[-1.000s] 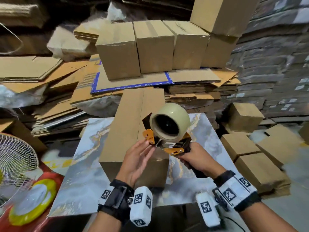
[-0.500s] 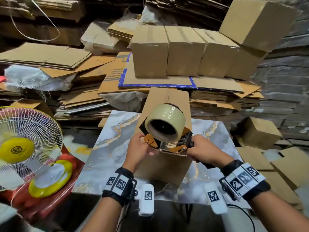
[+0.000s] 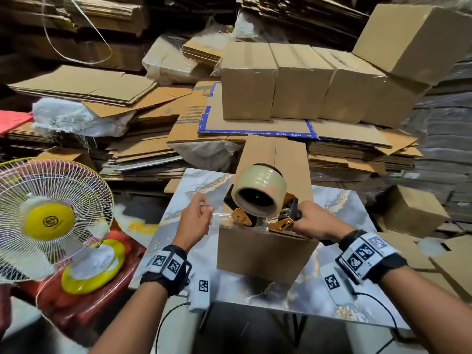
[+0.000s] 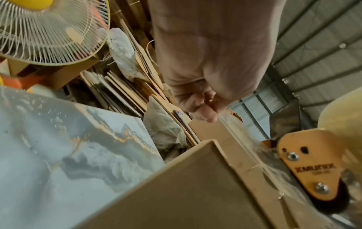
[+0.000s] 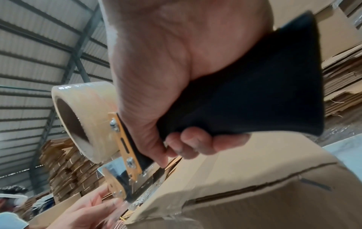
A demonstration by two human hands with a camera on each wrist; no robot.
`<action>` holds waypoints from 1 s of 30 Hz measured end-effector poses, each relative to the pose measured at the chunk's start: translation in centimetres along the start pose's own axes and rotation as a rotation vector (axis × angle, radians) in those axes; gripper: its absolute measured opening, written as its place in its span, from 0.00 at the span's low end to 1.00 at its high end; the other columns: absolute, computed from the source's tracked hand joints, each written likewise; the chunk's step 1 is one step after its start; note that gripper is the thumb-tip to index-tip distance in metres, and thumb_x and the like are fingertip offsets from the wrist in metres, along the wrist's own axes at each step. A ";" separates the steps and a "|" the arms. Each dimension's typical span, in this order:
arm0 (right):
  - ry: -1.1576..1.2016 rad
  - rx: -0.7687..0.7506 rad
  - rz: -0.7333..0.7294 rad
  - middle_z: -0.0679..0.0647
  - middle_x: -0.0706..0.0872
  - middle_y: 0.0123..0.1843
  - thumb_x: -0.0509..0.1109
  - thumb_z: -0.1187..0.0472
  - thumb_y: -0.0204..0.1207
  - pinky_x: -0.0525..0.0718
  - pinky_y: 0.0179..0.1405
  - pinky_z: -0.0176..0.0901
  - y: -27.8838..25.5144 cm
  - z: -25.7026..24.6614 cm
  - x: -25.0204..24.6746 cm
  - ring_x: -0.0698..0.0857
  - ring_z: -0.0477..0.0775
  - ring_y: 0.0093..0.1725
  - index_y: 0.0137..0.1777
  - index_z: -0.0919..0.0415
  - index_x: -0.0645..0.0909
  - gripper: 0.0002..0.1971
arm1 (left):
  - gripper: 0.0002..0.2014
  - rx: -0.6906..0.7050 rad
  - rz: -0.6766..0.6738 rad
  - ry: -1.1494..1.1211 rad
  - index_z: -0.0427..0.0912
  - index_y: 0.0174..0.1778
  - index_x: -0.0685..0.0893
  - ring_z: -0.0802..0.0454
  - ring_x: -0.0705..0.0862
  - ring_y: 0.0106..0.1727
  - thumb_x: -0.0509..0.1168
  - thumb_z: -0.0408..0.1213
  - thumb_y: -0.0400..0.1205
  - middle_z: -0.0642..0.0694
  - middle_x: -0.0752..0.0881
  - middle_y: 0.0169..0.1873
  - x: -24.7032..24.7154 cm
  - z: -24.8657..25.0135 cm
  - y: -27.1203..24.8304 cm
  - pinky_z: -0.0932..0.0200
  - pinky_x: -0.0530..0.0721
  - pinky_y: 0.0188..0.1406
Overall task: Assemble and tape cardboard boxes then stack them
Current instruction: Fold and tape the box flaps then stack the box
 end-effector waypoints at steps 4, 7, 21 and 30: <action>-0.063 -0.022 -0.004 0.46 0.75 0.21 0.77 0.60 0.73 0.63 0.21 0.33 1.2 -0.1 0.8 0.71 0.47 0.25 0.26 0.55 0.73 0.18 | 0.06 0.008 0.039 0.017 0.45 0.48 0.72 0.50 0.73 0.21 0.59 0.31 0.89 0.45 0.80 0.25 -0.2 -1.4 0.7 0.56 0.74 0.24; -0.054 -0.032 -0.013 0.46 0.75 0.22 0.78 0.55 0.74 0.64 0.21 0.32 1.6 -0.2 1.3 0.70 0.44 0.24 0.27 0.55 0.75 0.18 | 0.07 0.030 0.058 0.029 0.47 0.48 0.71 0.50 0.72 0.21 0.60 0.32 0.89 0.44 0.81 0.25 -0.2 -2.4 0.7 0.56 0.74 0.25; 0.020 -0.015 -0.020 0.35 0.78 0.18 0.81 0.57 0.74 0.68 0.22 0.27 2.3 1.1 2.5 0.75 0.35 0.21 0.26 0.46 0.76 0.20 | 0.07 -0.107 -0.016 -0.022 0.48 0.49 0.70 0.52 0.71 0.20 0.56 0.30 0.88 0.51 0.74 0.19 4.1 -5.5 -1.3 0.52 0.72 0.27; -0.018 0.002 -0.034 0.45 0.82 0.27 0.80 0.56 0.72 0.71 0.28 0.36 3.1 2.1 2.7 0.76 0.45 0.28 0.33 0.53 0.83 0.10 | 0.06 -0.188 0.088 0.211 0.40 0.53 0.81 0.43 0.85 0.49 0.64 0.38 0.88 0.43 0.87 0.47 3.1 -4.8 -1.3 0.50 0.81 0.48</action>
Point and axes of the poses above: each hand's wrist, its own y-axis towards the middle knuckle, its own x-axis out of the palm, z = x × y, the point moved 4 cm from there along y, towards the middle knuckle
